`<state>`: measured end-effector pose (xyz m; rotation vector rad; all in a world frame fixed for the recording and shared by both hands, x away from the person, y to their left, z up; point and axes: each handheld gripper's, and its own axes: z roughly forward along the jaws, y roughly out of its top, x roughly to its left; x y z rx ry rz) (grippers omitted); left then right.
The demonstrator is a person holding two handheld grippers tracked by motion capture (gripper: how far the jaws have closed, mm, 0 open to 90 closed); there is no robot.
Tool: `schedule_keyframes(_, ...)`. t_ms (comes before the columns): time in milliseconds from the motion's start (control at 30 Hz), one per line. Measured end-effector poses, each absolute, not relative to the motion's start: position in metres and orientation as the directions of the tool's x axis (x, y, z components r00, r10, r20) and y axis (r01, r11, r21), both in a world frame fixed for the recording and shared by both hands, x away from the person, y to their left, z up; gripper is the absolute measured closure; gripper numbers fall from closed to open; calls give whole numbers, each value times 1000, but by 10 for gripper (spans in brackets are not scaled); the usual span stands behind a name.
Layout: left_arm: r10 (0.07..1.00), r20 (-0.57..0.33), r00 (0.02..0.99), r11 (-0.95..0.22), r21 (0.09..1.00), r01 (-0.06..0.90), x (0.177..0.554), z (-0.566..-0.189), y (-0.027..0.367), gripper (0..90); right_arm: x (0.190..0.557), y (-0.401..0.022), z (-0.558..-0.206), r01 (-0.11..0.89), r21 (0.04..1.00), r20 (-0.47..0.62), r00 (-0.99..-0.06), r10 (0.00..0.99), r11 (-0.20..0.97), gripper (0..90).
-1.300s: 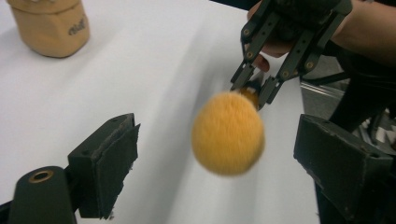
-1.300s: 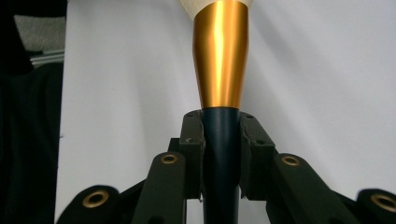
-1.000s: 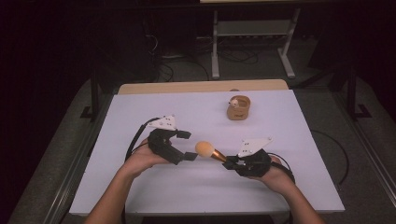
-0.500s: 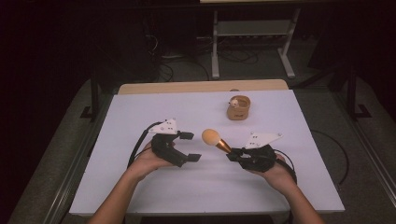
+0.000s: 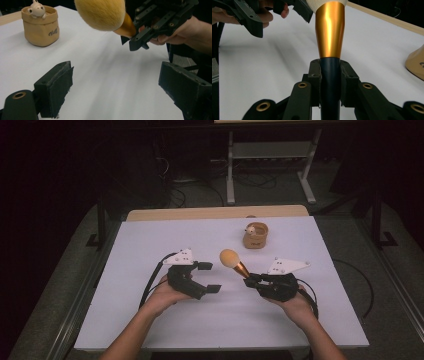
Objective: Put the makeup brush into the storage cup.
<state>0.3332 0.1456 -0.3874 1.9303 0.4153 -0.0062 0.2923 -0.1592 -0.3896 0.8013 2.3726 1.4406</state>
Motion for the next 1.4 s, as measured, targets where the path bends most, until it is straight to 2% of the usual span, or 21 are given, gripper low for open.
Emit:
schedule_keyframes(567,275,-235,932,-286,906,313,330,-392,136,144,290,-149,-390,318,893,94,-823,561,318,736)
schedule_keyframes(1067,242,-246,939,-256,917,306,326,-389,133,367,287,-136,-393,303,901,97,-838,536,310,736)
schedule_keyframes(1400,246,-256,935,-256,913,318,325,-390,130,459,286,-133,-393,300,902,99,-843,528,310,736)
